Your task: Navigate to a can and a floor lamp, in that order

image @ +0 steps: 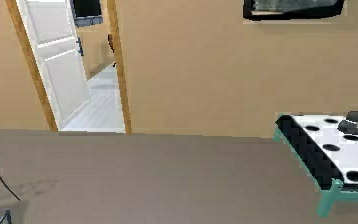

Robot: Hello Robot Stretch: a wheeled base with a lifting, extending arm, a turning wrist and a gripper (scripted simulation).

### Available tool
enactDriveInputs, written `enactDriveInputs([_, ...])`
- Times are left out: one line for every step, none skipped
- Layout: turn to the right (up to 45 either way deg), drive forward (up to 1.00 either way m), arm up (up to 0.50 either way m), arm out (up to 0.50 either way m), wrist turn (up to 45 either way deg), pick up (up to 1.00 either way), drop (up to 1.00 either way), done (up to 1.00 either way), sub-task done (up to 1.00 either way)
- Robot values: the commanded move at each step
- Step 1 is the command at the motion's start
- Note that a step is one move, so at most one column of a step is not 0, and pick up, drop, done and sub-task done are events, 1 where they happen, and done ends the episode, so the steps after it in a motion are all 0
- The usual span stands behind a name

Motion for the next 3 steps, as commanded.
enactDriveInputs([0.0, 0.65, 0.00, 0.00, 0.0, 0.00, 0.00, 0.00, 0.00])
enactDriveInputs([-39.0, 0.00, 0.00, 0.00, 0.0, 0.00, 0.00, 0.00, 0.00])
enactDriveInputs([0.0, 1.00, 0.00, 0.00, 0.0, 0.00, 0.00, 0.00, 0.00])
